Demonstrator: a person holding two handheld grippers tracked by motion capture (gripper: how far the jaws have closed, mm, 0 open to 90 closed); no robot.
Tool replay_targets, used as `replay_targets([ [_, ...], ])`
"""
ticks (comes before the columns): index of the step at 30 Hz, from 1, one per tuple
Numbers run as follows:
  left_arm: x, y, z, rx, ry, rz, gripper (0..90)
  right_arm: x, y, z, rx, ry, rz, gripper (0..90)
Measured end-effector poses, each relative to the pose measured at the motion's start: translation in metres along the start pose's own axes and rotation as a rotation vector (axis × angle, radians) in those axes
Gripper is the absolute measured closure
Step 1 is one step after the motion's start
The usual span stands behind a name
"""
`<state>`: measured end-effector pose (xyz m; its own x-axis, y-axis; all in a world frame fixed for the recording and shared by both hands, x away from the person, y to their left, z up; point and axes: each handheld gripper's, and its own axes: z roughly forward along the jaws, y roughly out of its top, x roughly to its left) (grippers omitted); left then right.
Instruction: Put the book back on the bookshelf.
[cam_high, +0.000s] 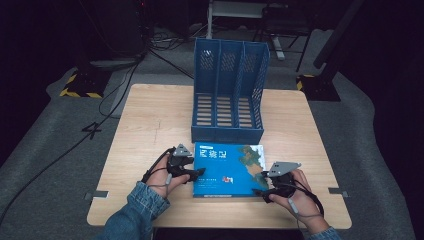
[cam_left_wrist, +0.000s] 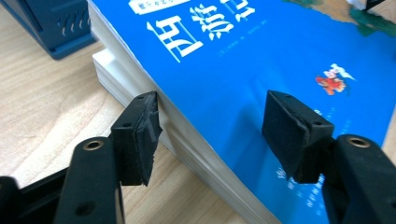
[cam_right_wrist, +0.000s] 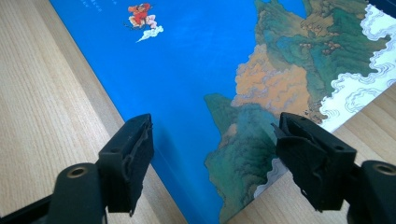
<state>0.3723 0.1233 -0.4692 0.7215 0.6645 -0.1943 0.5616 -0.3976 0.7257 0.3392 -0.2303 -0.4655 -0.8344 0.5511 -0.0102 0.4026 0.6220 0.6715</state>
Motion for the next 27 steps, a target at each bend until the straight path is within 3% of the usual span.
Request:
replay_targets([
  [4,-0.003,0.004,-0.007,-0.031,-0.014,0.023,44.0,0.0,0.0,0.0,-0.001,0.001,-0.001,28.2],
  [8,-0.005,0.006,-0.007,-0.04,0.002,0.073,48.1,0.0,0.0,0.0,-0.002,-0.001,-0.001,28.0],
  [10,-0.005,0.006,-0.006,-0.086,0.01,0.089,49.7,0.0,0.0,0.001,-0.004,-0.001,-0.001,27.9],
  [15,-0.001,0.001,0.006,-0.138,-0.019,0.037,48.9,0.0,0.0,0.001,-0.012,-0.002,0.001,27.6],
  [18,0.002,-0.002,0.013,-0.132,-0.046,0.025,47.9,0.001,-0.001,0.001,-0.017,-0.002,0.002,27.6],
  [19,0.007,-0.005,0.02,-0.107,-0.056,0.017,46.7,0.001,-0.001,0.001,-0.02,-0.003,0.002,27.5],
  [23,0.011,-0.008,0.019,-0.104,-0.078,-0.016,47.1,0.001,-0.002,0.001,-0.028,-0.004,0.001,27.4],
  [27,0.011,-0.008,0.017,-0.098,-0.073,-0.006,50.0,0.001,-0.003,0.001,-0.033,-0.003,0.003,27.3],
])
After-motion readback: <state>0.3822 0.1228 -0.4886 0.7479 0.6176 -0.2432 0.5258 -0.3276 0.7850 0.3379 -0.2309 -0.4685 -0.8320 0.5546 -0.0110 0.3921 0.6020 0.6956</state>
